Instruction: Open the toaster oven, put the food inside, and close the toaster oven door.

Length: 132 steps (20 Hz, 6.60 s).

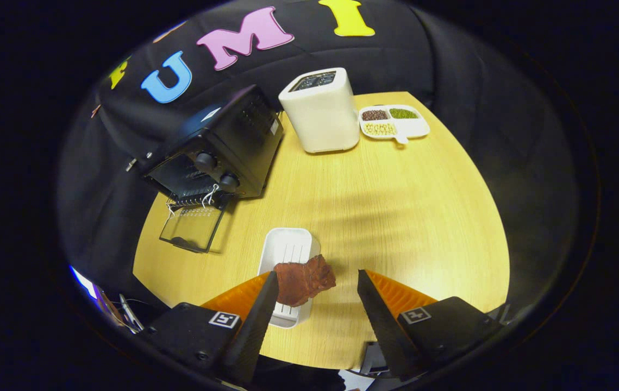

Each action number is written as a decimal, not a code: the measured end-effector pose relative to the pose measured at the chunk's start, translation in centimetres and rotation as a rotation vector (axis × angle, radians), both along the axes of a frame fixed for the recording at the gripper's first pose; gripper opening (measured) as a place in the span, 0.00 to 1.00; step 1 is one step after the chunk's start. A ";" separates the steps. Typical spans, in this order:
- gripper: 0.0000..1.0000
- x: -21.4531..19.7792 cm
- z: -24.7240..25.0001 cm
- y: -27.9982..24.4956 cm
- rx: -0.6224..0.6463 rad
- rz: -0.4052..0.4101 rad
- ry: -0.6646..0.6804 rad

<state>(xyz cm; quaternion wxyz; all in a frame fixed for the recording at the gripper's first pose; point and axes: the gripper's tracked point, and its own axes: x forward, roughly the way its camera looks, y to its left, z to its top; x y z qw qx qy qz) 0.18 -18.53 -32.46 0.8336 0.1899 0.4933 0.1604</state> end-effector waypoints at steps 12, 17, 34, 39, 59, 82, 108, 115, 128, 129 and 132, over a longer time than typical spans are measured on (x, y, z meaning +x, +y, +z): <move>0.17 0.6 -1.7 2.2 0.262 0.013 0.166; 0.12 0.9 -0.6 1.2 0.259 -0.018 0.093; 0.12 -2.0 11.2 9.3 0.302 -0.140 -0.189; 0.12 -3.2 12.4 14.7 0.296 -0.133 -0.229; 0.12 7.2 12.6 32.4 0.409 -0.305 -0.237; 0.39 17.3 3.9 31.5 0.201 -0.425 -0.177; 0.98 5.4 7.5 26.3 -0.115 -0.289 -0.269; 0.99 -3.2 6.6 30.5 -0.136 -0.090 -0.230; 0.99 -4.6 -2.4 34.8 -0.305 0.025 -0.073; 0.99 -4.2 -2.8 34.9 -0.325 0.018 -0.063; 0.99 -3.2 -3.8 35.2 -0.348 -0.009 -0.047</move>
